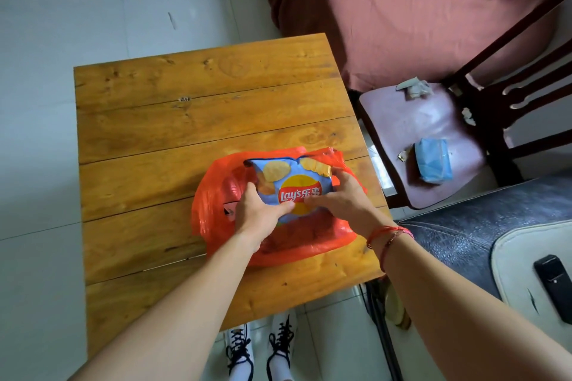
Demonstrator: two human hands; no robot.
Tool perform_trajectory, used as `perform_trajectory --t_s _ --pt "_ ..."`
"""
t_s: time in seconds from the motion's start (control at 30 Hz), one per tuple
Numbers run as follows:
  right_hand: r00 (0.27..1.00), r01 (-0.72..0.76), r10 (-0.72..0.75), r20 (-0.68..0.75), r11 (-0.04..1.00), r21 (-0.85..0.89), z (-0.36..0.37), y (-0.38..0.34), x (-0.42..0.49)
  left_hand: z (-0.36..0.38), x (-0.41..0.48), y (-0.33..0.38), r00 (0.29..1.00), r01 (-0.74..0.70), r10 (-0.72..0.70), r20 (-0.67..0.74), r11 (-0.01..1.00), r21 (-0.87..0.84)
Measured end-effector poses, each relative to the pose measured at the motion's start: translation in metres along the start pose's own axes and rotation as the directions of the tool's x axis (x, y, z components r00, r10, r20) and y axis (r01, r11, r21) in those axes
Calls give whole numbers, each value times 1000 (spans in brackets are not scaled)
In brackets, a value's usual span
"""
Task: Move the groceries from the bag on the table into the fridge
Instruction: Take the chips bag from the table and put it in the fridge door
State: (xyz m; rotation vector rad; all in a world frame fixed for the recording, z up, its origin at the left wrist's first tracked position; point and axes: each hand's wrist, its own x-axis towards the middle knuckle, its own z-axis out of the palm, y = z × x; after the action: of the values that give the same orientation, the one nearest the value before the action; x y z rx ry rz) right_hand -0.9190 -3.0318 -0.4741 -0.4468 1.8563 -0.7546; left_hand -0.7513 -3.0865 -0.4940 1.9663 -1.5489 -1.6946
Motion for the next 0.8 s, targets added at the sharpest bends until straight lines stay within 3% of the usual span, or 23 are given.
perform_trajectory --t_s 0.33,0.5,0.8 --pt "993 44 -53 104 995 87 31 -32 -48 -69 -48 11 984 -151 149 -99 988 -14" --pt "979 -25 -16 204 980 196 60 -56 -92 -118 -78 15 961 -232 224 -163 972 -31" --pt "938 146 -195 288 972 182 96 -137 -162 -213 -147 46 907 -366 334 -258 926 -90"
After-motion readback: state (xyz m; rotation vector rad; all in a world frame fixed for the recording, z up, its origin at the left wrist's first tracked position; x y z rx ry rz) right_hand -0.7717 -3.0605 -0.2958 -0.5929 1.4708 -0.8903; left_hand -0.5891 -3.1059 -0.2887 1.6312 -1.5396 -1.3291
